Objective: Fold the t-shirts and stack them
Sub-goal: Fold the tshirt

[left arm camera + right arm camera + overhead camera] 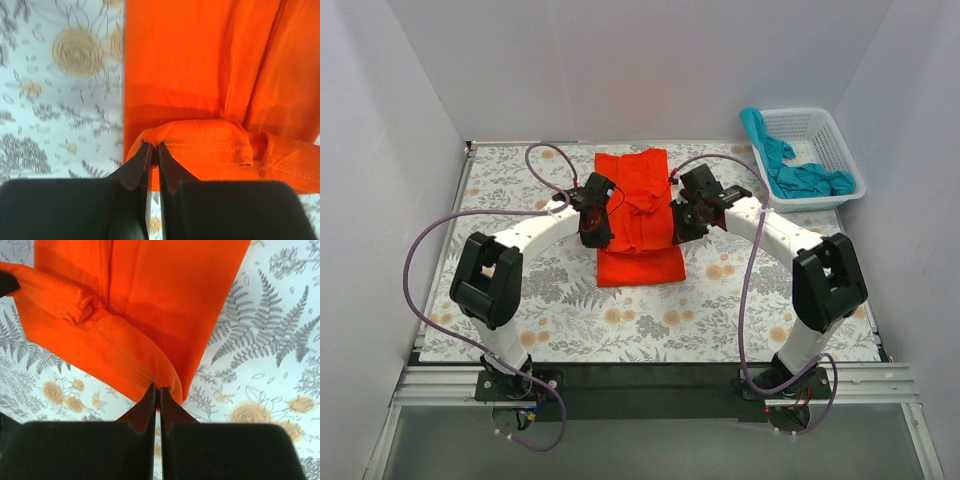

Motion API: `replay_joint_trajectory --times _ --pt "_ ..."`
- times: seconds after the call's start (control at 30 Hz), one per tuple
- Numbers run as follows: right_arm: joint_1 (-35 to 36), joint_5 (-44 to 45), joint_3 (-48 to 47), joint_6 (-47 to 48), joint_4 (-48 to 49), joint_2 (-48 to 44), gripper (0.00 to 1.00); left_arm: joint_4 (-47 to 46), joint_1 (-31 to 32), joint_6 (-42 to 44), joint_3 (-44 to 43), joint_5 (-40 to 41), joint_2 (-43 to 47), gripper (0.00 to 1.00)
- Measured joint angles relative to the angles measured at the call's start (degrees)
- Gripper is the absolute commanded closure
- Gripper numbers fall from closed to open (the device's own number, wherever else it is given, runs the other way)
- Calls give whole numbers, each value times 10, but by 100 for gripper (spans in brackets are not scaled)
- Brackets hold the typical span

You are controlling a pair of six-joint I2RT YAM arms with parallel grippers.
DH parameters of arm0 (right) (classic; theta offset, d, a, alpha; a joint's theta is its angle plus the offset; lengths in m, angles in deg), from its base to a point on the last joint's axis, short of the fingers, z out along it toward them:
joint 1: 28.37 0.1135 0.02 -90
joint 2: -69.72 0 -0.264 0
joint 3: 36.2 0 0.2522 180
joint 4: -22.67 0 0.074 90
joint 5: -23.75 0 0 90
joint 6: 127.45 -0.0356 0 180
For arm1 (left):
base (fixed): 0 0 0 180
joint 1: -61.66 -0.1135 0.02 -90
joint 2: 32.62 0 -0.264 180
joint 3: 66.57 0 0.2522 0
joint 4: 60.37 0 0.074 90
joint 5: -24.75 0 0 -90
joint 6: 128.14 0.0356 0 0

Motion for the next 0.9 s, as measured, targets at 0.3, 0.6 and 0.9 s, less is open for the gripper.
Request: replay_joint_trajectory --times 0.3,0.6,0.9 --pt "-33 1 -50 38 17 68 99 -68 -38 43 -24 27 -48 100" --pt "-52 -3 -60 50 51 95 99 -128 -52 65 -38 28 -70 100" --pt "-61 -3 -83 56 88 128 99 -164 -64 72 -47 32 -97 100"
